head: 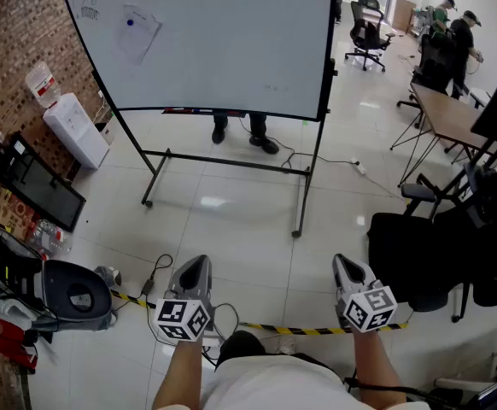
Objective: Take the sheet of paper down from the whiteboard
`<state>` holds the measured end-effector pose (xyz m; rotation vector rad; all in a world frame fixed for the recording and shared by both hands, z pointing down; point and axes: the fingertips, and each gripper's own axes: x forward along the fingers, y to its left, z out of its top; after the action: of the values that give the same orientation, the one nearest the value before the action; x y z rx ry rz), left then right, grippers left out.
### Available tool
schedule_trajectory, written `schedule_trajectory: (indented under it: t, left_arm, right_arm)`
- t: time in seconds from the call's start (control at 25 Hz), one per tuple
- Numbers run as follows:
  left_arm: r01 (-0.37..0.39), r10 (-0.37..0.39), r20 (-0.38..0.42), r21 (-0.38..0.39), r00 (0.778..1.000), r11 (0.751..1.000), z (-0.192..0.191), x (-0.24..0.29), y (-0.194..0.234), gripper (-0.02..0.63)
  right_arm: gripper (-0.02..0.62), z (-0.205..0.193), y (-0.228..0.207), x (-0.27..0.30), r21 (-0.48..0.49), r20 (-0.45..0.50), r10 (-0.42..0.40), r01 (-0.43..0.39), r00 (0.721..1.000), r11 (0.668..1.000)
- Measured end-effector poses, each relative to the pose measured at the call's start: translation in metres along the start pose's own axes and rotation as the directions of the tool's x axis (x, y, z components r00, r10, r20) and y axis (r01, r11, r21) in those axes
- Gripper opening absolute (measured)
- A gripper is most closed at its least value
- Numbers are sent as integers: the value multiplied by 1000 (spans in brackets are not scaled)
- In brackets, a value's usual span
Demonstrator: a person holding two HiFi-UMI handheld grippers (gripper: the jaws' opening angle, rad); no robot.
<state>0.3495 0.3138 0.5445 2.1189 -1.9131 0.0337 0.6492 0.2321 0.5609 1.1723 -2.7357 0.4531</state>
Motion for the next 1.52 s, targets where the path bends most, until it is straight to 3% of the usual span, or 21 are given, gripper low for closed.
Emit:
schedule_trajectory:
  t: [0.36, 0.6, 0.8, 1.0, 1.52]
  left_arm:
    - [-38, 38, 10, 12, 999, 999, 11, 50, 47, 2]
    - [-73, 72, 56, 23, 996, 997, 49, 119, 129, 2]
    - [-127, 124, 62, 47, 990, 991, 89, 153, 222, 2]
    - [-209, 205, 88, 39, 975, 977, 122, 165, 302, 2]
    - [-257, 259, 94, -29, 961, 966, 148, 200, 402, 2]
  right_arm:
    - [8, -9, -3, 63, -16, -55, 48, -49, 997, 999]
    - [6, 37, -1, 194, -76, -53, 95, -99, 994, 992]
    - [6, 95, 46, 326, -130, -30, 197, -199, 980, 971]
    - [8, 119, 95, 420, -164, -65, 302, -309, 951, 937]
    - [8, 153, 152, 552, -183, -101, 401, -413, 911, 892]
